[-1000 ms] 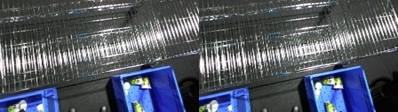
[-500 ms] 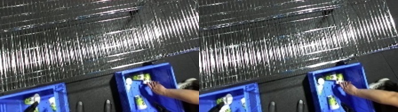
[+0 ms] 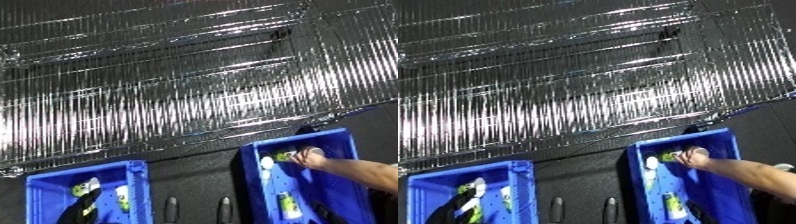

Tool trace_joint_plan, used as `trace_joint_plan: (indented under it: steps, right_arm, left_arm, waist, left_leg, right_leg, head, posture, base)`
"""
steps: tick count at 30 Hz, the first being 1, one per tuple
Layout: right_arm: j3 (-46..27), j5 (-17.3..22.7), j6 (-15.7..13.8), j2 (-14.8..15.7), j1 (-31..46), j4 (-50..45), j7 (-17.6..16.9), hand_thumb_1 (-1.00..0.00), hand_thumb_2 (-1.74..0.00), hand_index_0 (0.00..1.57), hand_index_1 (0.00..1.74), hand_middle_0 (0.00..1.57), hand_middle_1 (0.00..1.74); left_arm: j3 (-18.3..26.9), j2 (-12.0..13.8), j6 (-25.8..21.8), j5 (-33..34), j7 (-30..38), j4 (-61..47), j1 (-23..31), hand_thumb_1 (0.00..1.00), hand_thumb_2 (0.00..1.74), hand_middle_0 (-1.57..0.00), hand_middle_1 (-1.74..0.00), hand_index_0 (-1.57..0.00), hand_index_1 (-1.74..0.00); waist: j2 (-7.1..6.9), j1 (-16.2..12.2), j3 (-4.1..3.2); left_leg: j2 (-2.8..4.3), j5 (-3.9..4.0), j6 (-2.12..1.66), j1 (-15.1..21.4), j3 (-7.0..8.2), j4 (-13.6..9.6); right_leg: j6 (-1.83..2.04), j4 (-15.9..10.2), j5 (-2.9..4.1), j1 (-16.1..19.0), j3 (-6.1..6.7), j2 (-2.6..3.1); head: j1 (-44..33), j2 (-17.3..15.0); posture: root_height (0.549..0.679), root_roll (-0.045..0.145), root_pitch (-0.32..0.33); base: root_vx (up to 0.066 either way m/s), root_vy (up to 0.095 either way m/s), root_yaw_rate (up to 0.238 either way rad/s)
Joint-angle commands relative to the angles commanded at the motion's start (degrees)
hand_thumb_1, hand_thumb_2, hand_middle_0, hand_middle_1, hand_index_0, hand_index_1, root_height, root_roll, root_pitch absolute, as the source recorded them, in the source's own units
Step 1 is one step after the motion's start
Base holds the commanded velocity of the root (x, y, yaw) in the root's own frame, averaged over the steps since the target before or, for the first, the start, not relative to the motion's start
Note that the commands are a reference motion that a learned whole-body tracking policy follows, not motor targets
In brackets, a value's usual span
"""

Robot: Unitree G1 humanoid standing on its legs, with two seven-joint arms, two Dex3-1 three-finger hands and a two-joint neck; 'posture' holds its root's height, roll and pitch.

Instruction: Pick up the object and place it into the box

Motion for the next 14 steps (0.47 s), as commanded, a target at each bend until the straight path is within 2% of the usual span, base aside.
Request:
trace_joint_plan:
  steps: [5, 9, 14]
  right_arm:
    - [0.16, -0.07, 0.31, 0.93, 0.45, 0.38, -0.44, 0.0, 0.0, 0.0, 0.0, 0.0, 0.0]
    - [-0.06, -0.06, 0.54, 1.34, 0.68, 0.97, -0.39, 0.0, 0.0, 0.0, 0.0, 0.0, 0.0]
    - [-0.1, 0.17, 0.6, 1.8, 0.91, 1.55, -0.45, 0.0, 0.0, 0.0, 0.0, 0.0, 0.0]
  left_arm:
    - [0.65, -0.58, 2.99, 1.57, 2.32, 2.11, -0.16, 0.0, 0.0, 0.0, 0.0, 0.0, 0.0]
    - [0.73, -1.27, 3.28, 1.73, 4.06, 2.73, -0.24, 0.0, 0.0, 0.0, 0.0, 0.0, 0.0]
    - [0.81, -1.7, 4.08, 1.19, 3.51, 2.76, -0.24, 0.0, 0.0, 0.0, 0.0, 0.0, 0.0]
  waist:
    - [-0.41, -0.29, -1.33]
    - [-0.64, -0.37, -2.13]
    - [-0.62, -0.46, -2.62]
  left_leg:
    - [0.93, 0.07, -0.18, 0.43, 0.78, 0.0]
    - [1.02, -0.42, 0.06, 1.21, 1.11, 0.0]
    - [1.14, -0.75, 0.3, 2.01, 1.31, 0.0]
  right_leg:
    - [0.11, 0.0, -0.1, 0.75, -0.36, -0.17]
    - [0.07, 0.0, -0.33, 1.4, -0.35, -0.22]
    - [0.05, 0.0, -0.45, 2.07, -0.24, -0.36]
  head:
    - [0.16, -1.06]
    - [0.11, -1.43]
    - [-0.42, -1.43]
  posture:
    - [0.672, 0.024, -0.008]
    - [0.671, 0.022, -0.015]
    - [0.671, 0.02, -0.023]
  base:
    - [0.02, 0.001, 0.011]
    - [0.016, 0.0, -0.001]
    - [0.017, -0.004, -0.019]
